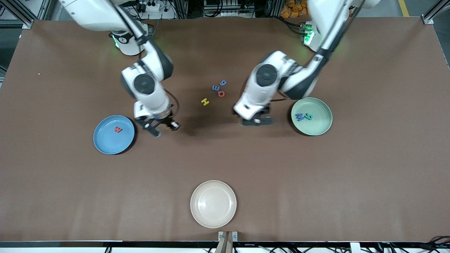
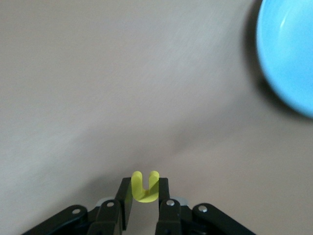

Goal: Sort upper and lower case letters into plates
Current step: 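Place the C on the blue plate while the left gripper reaches H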

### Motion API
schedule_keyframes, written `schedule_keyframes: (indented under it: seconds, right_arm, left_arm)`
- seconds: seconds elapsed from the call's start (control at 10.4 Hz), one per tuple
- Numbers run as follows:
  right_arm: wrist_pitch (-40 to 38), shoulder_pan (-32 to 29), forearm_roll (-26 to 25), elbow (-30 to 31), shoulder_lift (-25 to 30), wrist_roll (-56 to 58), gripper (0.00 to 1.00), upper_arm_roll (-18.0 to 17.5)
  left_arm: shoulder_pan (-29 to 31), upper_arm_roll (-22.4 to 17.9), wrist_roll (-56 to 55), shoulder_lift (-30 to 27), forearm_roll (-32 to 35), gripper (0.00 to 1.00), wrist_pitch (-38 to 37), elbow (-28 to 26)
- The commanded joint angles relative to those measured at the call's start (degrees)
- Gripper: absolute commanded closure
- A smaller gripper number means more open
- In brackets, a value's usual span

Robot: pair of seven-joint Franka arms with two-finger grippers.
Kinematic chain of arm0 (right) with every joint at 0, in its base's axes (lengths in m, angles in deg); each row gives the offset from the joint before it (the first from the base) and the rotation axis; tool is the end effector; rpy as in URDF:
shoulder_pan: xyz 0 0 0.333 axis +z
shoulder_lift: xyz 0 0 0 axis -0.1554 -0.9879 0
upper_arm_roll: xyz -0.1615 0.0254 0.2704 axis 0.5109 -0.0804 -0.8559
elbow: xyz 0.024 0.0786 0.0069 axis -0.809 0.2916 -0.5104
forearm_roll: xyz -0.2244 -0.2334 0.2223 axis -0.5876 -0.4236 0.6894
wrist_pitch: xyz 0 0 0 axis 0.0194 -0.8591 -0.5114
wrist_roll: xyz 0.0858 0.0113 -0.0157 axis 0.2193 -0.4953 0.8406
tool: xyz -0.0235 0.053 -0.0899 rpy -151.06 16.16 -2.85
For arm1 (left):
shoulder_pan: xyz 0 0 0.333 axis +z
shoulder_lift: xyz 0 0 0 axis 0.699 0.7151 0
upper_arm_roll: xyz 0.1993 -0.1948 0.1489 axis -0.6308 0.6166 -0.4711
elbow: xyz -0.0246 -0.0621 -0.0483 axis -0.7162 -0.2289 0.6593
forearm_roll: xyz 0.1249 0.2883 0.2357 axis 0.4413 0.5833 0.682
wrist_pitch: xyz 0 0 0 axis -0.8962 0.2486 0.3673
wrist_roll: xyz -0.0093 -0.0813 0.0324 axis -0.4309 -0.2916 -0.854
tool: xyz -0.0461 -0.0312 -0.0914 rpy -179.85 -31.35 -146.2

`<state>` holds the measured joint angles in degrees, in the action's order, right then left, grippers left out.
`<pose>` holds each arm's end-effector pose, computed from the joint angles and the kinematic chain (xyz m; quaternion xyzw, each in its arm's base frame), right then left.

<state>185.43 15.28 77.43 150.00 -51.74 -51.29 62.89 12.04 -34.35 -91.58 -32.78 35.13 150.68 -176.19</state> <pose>0.5356 0.2342 0.2600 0.9640 -0.2651 0.0043 0.0214 0.4724 -0.4719 0.2951 0.9982 0.0119 -0.0209 0.0541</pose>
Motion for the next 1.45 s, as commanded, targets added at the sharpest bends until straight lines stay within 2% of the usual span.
schedule_keyframes:
  seconds: [0.0, 0.19, 0.39, 0.48, 0.58, 0.67, 0.77, 0.87, 1.06, 1.16, 1.25, 1.35]
  right_arm:
    - [-6.06, -6.15, 3.38, 0.37, 2.74, 20.05, 1.00, 2.79]
    - [-6.78, -8.80, 5.76, 0.46, 3.01, 33.88, 1.00, 7.46]
    - [-5.82, -9.07, 5.68, 0.46, 2.23, 37.27, 1.00, 9.58]
    - [-4.16, -9.33, 5.76, 0.72, 1.18, 39.98, 1.00, 11.85]
    - [-3.62, -9.33, 5.76, 0.72, 0.12, 42.36, 1.00, 13.35]
    - [-3.09, -9.25, 5.76, 0.63, -0.50, 42.73, 0.77, 13.89]
    - [-2.65, -9.25, 5.76, 0.63, -0.50, 42.73, 0.61, 13.90]
    - [-2.65, -9.25, 5.76, 0.63, -0.24, 42.73, 0.40, 13.90]
    - [-3.43, -9.07, 5.85, 0.63, 1.16, 42.73, 0.29, 13.81]
    - [-5.27, -8.64, 5.94, 0.55, 2.56, 42.38, 0.29, 13.72]
    - [-8.33, -7.85, 7.42, 0.20, 4.84, 42.12, 0.29, 13.55]
    - [-11.15, -7.23, 11.35, -0.07, 7.38, 42.72, 0.28, 13.54]
  left_arm:
    - [-4.86, -0.83, -1.03, 5.59, 3.00, 0.00, -1.80, 8.13]
    - [-8.81, -0.74, -1.47, 6.48, 6.35, 0.00, -1.28, 8.68]
    - [-12.85, -0.83, -4.44, 7.88, 6.62, 0.00, 3.53, 8.15]
    - [-14.00, -0.83, -4.64, 8.59, 7.67, 0.00, 4.86, 8.32]
    - [-14.53, -0.74, -4.03, 8.94, 11.68, 0.00, 4.87, 8.15]
    - [-14.71, -0.48, -3.41, 10.08, 15.38, 0.00, 5.05, 8.23]
    - [-14.80, -0.31, -1.06, 11.13, 17.85, 0.00, 5.75, 8.41]
    - [-15.24, -0.22, 0.45, 11.75, 18.14, 0.00, 6.80, 8.41]
    - [-16.03, -0.22, 1.95, 12.29, 18.23, 0.00, 7.69, 8.59]
    - [-16.56, -0.22, 3.52, 12.46, 18.23, 0.00, 8.12, 8.59]
    - [-16.91, -0.22, 5.19, 12.81, 18.14, 0.00, 8.65, 8.67]
    - [-17.17, -0.30, 6.95, 13.60, 18.23, 0.00, 9.52, 8.76]
